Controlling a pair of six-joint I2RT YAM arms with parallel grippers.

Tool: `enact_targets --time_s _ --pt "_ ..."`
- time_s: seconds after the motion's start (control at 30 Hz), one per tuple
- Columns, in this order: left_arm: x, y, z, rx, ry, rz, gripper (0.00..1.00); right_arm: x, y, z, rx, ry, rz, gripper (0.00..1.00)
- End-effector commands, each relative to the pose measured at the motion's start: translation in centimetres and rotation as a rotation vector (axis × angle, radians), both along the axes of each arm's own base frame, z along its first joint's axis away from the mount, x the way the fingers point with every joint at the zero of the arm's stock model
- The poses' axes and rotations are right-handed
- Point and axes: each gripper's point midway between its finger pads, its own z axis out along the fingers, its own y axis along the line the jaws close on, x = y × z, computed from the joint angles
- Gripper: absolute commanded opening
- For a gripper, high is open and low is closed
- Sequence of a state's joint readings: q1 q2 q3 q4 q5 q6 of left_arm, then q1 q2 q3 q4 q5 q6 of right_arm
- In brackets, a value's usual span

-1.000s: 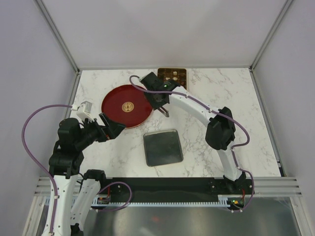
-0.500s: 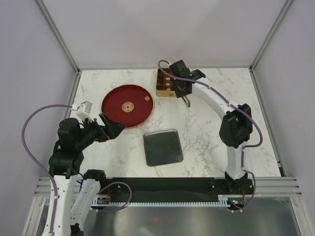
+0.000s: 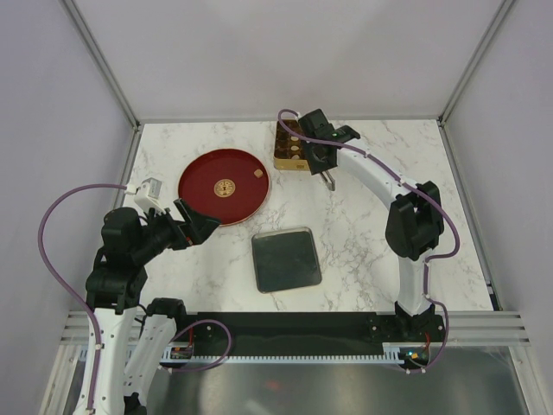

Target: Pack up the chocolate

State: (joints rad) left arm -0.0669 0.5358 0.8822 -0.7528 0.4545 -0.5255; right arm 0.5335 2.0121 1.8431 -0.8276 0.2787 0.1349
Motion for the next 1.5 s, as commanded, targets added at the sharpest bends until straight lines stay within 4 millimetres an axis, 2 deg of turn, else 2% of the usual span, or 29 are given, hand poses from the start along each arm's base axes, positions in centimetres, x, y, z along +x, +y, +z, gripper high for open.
enact_targets --time_s 0.0,0.63,1.47 --pt "0.2 -0.1 0.8 -0.002 -0.038 -0.011 0.98 0.7 -0.1 3.0 0.033 -0.084 -0.009 0.39" --pt "0.4 -0.2 0.9 -0.002 -0.031 -0.015 0.98 0.2 -0.1 1.8 0.031 -0.055 -0.003 0.45" --pt "0.3 -0.2 1.0 -0.004 -0.037 -0.016 0.98 0.4 0.1 3.3 0.051 -0.083 0.000 0.47"
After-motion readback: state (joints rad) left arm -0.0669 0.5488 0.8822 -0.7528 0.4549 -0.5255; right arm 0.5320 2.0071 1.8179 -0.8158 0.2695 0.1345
